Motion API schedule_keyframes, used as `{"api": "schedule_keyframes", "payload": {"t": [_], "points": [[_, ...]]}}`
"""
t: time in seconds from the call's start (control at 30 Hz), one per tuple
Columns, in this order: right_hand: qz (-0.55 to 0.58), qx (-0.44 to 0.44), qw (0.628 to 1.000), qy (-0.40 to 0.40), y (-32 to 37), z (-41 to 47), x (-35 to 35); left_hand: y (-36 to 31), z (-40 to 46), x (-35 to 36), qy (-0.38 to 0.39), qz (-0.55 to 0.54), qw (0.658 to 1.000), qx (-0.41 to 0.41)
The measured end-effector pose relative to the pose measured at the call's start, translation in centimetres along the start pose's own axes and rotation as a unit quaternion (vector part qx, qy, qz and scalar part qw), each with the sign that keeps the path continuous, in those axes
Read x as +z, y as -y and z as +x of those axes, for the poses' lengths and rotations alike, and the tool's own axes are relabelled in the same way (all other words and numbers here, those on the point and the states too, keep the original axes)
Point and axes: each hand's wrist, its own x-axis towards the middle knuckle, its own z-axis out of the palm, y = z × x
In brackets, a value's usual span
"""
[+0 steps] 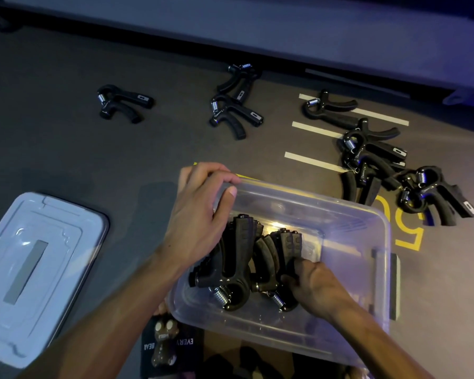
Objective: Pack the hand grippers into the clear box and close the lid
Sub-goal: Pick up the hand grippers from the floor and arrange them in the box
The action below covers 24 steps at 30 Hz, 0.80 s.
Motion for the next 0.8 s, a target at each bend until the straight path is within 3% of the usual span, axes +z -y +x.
{"api": "schedule_keyframes", "payload": {"t": [0.8], "points": [[-0.065,-0.017,0.998,0.002,0.03,-0.76,-0.24,-0.07,-0.09,-0.07,0.009,0.01,1.0,-0.001]]}}
